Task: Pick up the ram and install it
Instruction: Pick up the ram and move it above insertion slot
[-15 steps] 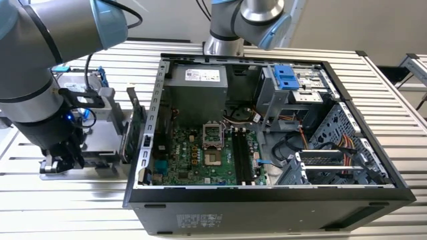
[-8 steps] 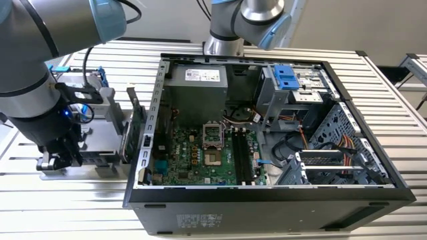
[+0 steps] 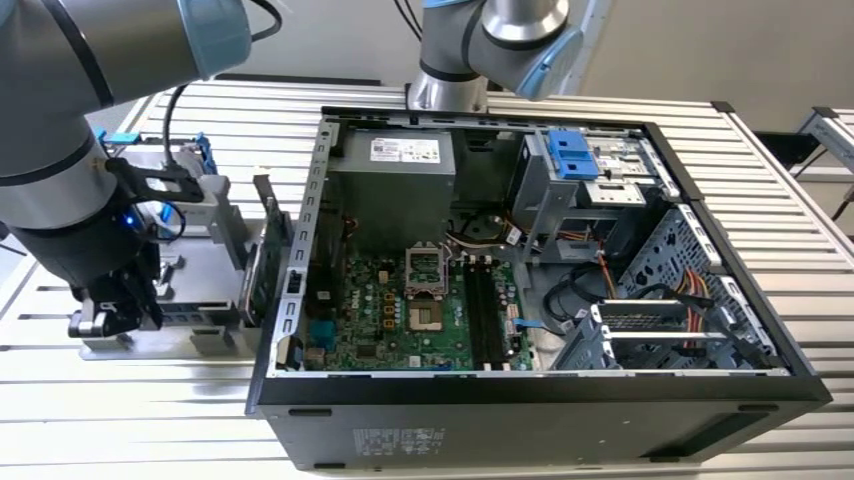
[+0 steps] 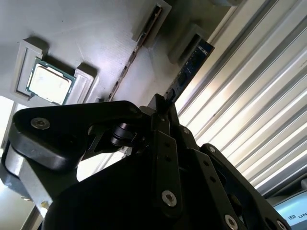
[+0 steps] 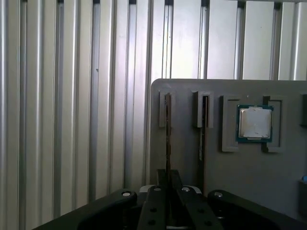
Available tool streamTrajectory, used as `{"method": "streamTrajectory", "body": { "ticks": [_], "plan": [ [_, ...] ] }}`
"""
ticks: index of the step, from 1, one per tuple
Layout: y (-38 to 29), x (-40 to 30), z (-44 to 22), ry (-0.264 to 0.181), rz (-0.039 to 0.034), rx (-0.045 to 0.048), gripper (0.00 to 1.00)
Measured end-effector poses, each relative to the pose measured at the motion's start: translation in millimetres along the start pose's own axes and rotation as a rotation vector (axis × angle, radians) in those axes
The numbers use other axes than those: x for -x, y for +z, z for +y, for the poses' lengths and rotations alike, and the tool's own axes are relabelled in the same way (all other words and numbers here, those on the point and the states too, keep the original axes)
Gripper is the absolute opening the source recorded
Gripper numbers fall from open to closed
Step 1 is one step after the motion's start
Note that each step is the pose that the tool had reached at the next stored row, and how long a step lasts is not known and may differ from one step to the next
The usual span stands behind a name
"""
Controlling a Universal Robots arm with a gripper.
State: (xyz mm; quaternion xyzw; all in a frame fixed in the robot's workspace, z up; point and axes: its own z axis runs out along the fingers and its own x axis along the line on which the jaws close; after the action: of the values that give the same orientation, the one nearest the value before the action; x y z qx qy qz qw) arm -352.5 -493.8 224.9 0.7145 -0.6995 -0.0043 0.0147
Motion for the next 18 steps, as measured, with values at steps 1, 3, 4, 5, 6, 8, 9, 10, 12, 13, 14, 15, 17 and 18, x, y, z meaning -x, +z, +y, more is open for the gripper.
{"method": "streamTrajectory", "body": {
  "ticks": [1,3,4,5,6,8,9,10,12,13,14,15,17,18],
  "plan": [
    [0.0,0.0,0.0,0.000,0.0005,0.0000,0.00],
    [-0.1,0.0,0.0,0.000,0.0015,0.0002,0.00],
    [-0.1,0.0,0.0,0.000,0.0019,0.0002,0.00],
    [-0.1,0.0,0.0,0.000,0.0028,0.0002,0.00],
    [-0.1,0.0,0.0,0.000,0.0038,0.0002,0.00],
    [-0.1,0.0,0.0,0.000,0.0046,0.0002,0.00],
    [-0.1,0.0,0.0,0.000,0.0052,0.0003,0.00],
    [-0.1,0.0,0.0,0.000,0.0055,0.0002,0.00],
    [-0.1,0.0,0.0,0.000,0.0065,0.0003,0.00],
    [-0.1,0.0,0.0,0.000,0.0070,0.0003,0.00],
    [-0.1,0.0,0.0,0.000,0.0074,0.0003,0.00],
    [-0.1,0.0,0.0,0.000,0.0078,0.0003,0.00],
    [-0.2,0.0,0.0,0.000,0.0082,0.0003,0.00],
    [-2.8,0.0,0.1,0.000,0.0082,0.0003,0.00]
  ]
}}
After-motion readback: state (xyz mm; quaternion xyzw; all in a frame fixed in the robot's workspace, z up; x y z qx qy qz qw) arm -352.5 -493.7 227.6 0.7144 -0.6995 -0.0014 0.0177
